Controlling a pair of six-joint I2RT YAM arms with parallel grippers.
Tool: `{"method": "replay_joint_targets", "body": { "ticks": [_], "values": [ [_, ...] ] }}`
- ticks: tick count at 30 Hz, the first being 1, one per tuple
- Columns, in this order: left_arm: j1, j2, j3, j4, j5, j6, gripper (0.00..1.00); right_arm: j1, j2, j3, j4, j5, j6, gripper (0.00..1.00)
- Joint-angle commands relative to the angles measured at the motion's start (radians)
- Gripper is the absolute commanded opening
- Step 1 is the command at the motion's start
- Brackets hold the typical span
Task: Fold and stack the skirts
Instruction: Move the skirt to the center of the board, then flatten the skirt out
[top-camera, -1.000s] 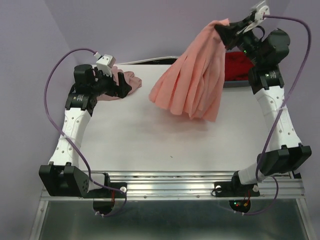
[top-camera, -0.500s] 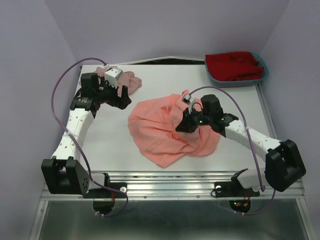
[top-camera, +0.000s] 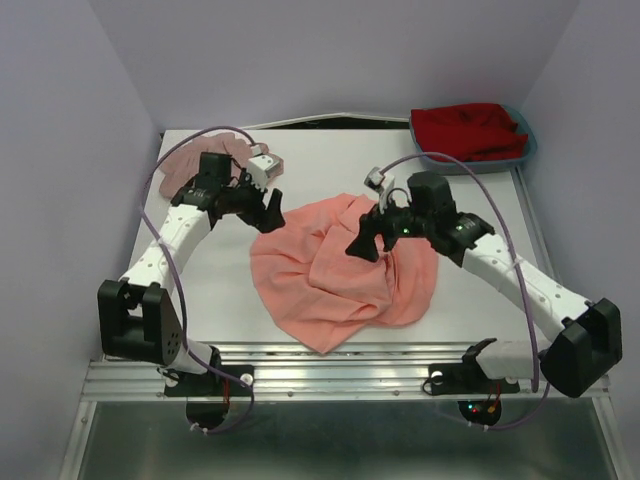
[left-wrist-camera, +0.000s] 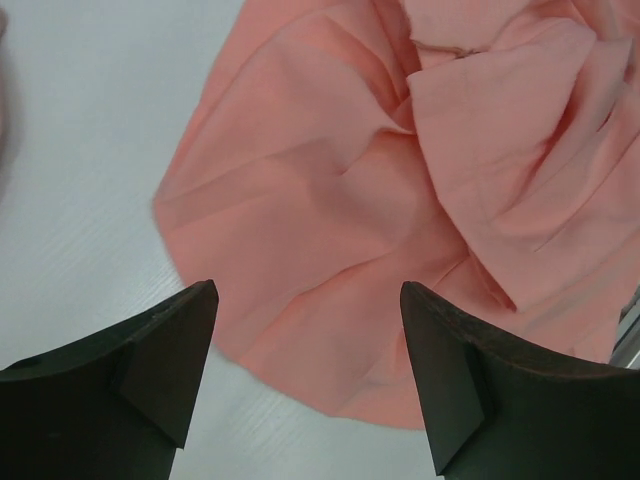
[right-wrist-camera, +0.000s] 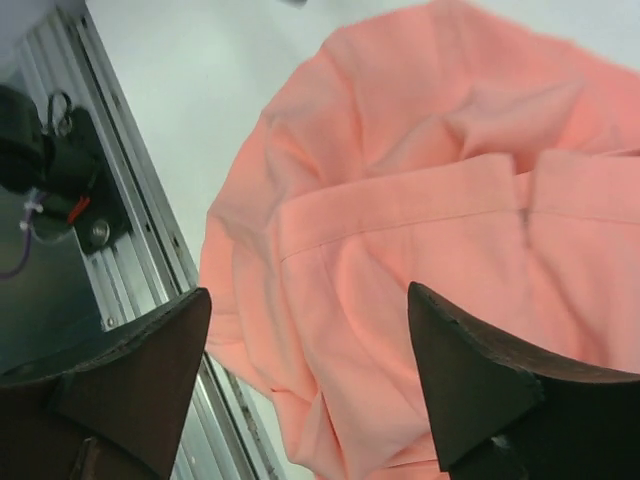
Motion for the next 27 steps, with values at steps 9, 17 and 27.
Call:
{"method": "replay_joint_targets", "body": {
  "ticks": [9,17,27],
  "values": [
    [-0.141,0.121,-0.038,0.144,0.112,-0.187,0.67,-0.17,0.32,0.304,-0.155,0.046,-0.074,0.62],
    [-0.188,0.173,-0.084,0.142,0.169,-0.196,0.67,-0.18,0.562,0.526,-0.13,0.177,-0.149,0.7],
    [-0.178,0.182,-0.109,0.208,0.158,-0.261,0.67,-0.157,0.602,0.581,-0.258,0.028,-0.231,0.67]
  ]
}}
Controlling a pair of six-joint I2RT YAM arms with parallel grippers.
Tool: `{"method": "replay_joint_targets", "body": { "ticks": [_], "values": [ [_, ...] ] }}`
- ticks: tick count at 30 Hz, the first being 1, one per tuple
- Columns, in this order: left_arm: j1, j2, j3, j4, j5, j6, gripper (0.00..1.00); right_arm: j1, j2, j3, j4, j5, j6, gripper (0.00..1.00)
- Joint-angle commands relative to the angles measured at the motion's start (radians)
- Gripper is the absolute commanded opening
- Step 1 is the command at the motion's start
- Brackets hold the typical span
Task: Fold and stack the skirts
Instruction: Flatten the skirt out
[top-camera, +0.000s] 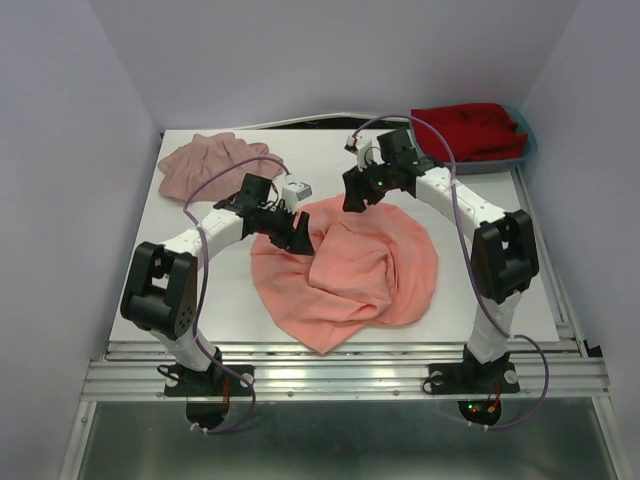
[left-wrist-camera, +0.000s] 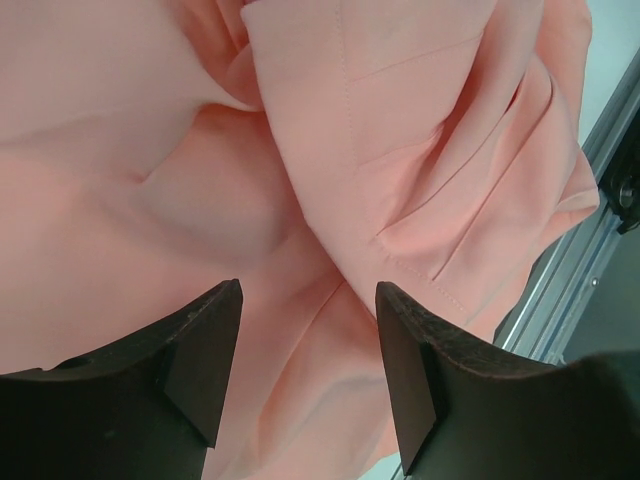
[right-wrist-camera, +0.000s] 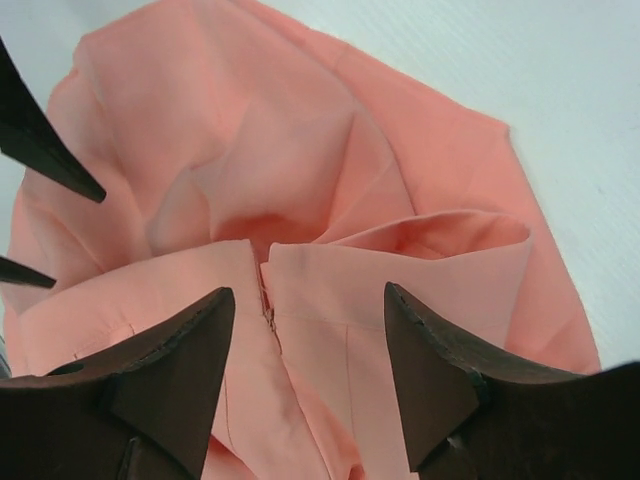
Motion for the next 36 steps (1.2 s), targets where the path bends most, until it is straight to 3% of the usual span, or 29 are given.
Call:
{"method": "replay_joint_targets", "body": {
  "ticks": [1,3,6,12,19,22,23,25,26,34,35,36],
  "values": [
    [0.017,-0.005,0.023,0.057,0.03,-0.034,0.68,0.031,-0.024,-0.011,-0.078,-0.041,-0.066,0.69],
    [0.022,0.001,0.04,0.058,0.029,-0.034,0.7,0.042,-0.02,-0.023,-0.086,-0.028,-0.075,0.76],
    [0.03,0.005,0.051,0.06,0.023,-0.034,0.7,0.065,0.014,-0.022,-0.094,0.011,-0.075,0.75],
    [0.047,-0.004,0.054,0.052,-0.002,-0.02,0.72,0.074,0.065,-0.008,-0.056,0.051,-0.029,0.63],
    [0.054,-0.004,0.051,0.063,-0.025,-0.025,0.72,0.097,0.106,0.027,-0.036,0.156,0.021,0.56],
    [0.056,-0.002,0.051,0.067,-0.033,-0.031,0.72,0.106,0.105,0.02,-0.005,0.215,0.02,0.44],
    [0.056,-0.002,0.048,0.067,-0.037,-0.031,0.73,0.115,0.105,0.016,0.0,0.224,0.015,0.31],
    [0.056,-0.005,0.048,0.067,-0.042,-0.029,0.72,0.116,0.099,0.016,0.0,0.224,0.011,0.16],
    [0.056,-0.007,0.046,0.067,-0.045,-0.028,0.73,0.116,0.092,0.013,-0.002,0.223,0.006,0.01],
    [0.059,-0.018,0.048,0.07,-0.045,-0.012,0.73,0.116,-0.038,-0.017,-0.029,0.201,-0.02,0.01],
    [0.059,-0.021,0.049,0.07,-0.013,-0.008,0.73,0.116,-0.044,-0.019,-0.052,0.184,-0.031,0.07],
    [0.054,-0.021,0.051,0.07,0.006,-0.006,0.73,0.116,-0.043,-0.01,-0.075,0.171,-0.025,0.2]
  ]
}}
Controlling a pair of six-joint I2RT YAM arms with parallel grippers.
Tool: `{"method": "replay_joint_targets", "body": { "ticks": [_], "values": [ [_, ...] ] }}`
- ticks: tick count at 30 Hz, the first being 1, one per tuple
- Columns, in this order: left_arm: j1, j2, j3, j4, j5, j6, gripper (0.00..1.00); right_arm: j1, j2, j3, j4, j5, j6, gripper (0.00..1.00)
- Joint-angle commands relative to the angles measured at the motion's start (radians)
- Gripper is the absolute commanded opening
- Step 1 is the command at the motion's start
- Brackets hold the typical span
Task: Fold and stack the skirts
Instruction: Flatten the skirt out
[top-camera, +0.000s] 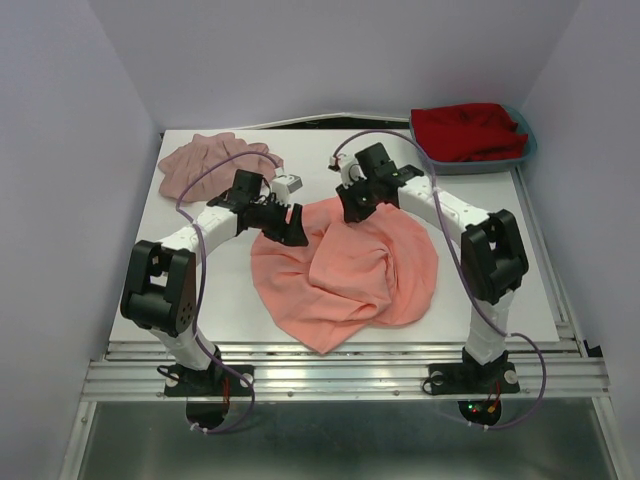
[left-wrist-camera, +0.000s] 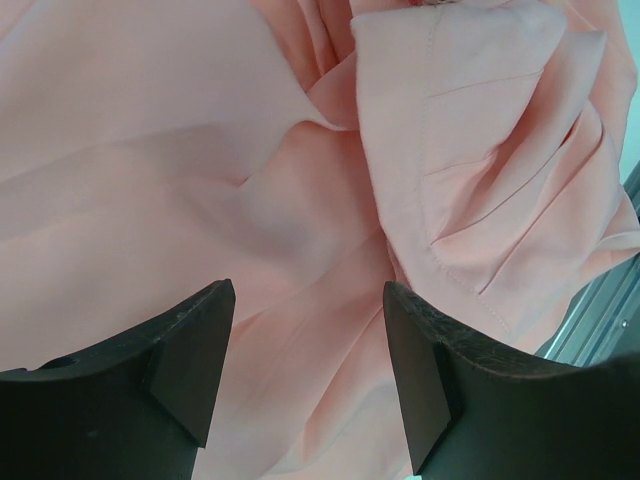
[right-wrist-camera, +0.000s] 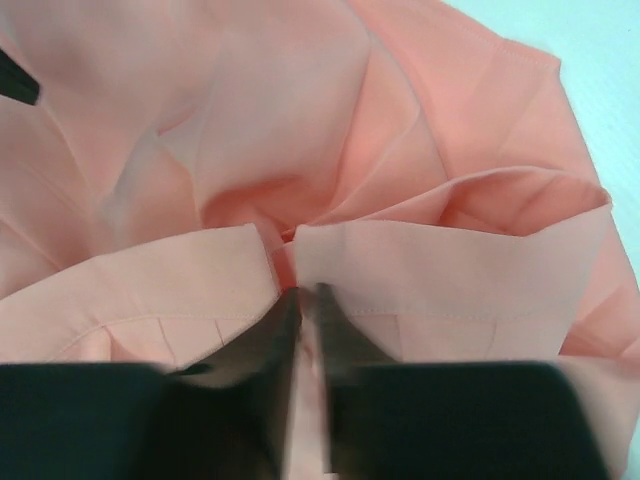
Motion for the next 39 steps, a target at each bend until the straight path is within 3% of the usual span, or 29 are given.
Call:
{"method": "replay_joint_targets", "body": {
  "ticks": [1,2,5,15,25,39],
  "values": [
    [-0.005,-0.031,0.038,0.02,0.073,0.019,0.73,0.005,-0.093,0.017,-0.04,-0.038,-0.019,0.41],
    [-0.008,-0.023,0.041,0.02,0.09,0.016,0.73,0.005,-0.093,0.013,-0.069,-0.06,-0.027,0.69],
    [-0.026,-0.005,0.048,0.046,0.129,-0.005,0.73,0.005,-0.102,-0.036,-0.071,-0.058,-0.038,0.81],
    [-0.097,0.135,0.146,0.172,0.11,-0.113,0.72,-0.005,-0.089,-0.078,-0.063,-0.04,-0.045,0.83],
    [-0.121,0.267,0.256,0.192,0.113,-0.163,0.69,-0.058,-0.159,-0.113,-0.067,-0.029,-0.062,0.95],
    [-0.144,0.258,0.256,0.183,0.214,-0.162,0.41,-0.154,-0.182,-0.101,-0.062,-0.153,-0.087,0.96]
  ]
}}
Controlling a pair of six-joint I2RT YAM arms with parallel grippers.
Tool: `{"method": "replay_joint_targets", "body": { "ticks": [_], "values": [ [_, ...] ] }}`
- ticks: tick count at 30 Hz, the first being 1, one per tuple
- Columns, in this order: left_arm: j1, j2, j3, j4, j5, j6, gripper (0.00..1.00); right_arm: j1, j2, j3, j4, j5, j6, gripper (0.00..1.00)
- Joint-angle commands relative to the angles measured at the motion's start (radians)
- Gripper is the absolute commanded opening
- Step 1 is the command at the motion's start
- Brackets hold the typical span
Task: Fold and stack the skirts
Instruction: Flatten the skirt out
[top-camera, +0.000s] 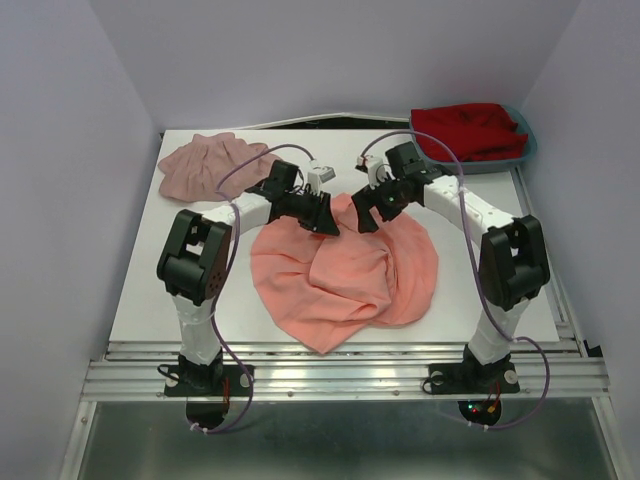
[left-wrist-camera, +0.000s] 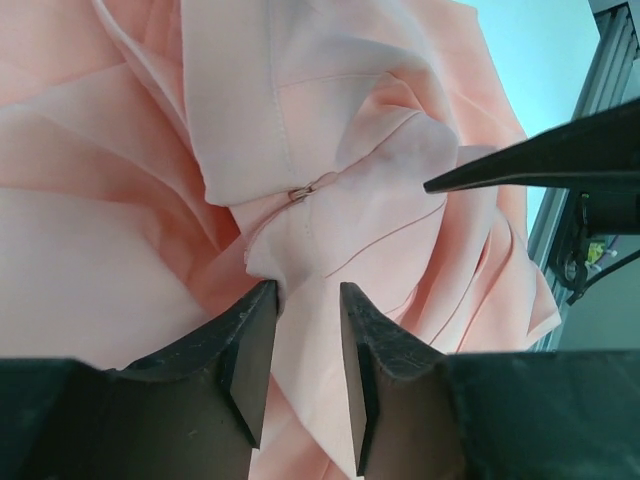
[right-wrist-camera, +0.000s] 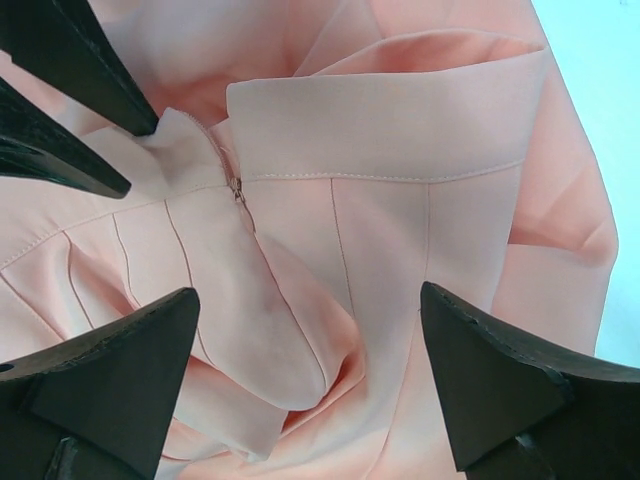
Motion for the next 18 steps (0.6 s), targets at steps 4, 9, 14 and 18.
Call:
{"method": "replay_joint_targets", "body": {
  "ticks": [4,9,14,18],
  "values": [
    [-0.019,-0.037,0.044,0.011,0.053,0.012,0.31,-0.048,-0.085,-0.007,0.025,-0.169,-0.039,0.97],
    [-0.021,-0.031,0.065,-0.016,-0.017,0.021,0.33,-0.059,-0.111,-0.048,0.049,-0.255,-0.057,0.98],
    [-0.021,-0.004,0.065,-0.058,-0.106,0.032,0.46,-0.059,-0.113,-0.048,0.046,-0.252,-0.056,0.98],
    [-0.021,0.012,0.065,-0.076,-0.126,0.07,0.46,-0.059,-0.122,-0.05,0.048,-0.261,-0.057,0.99]
  ]
}}
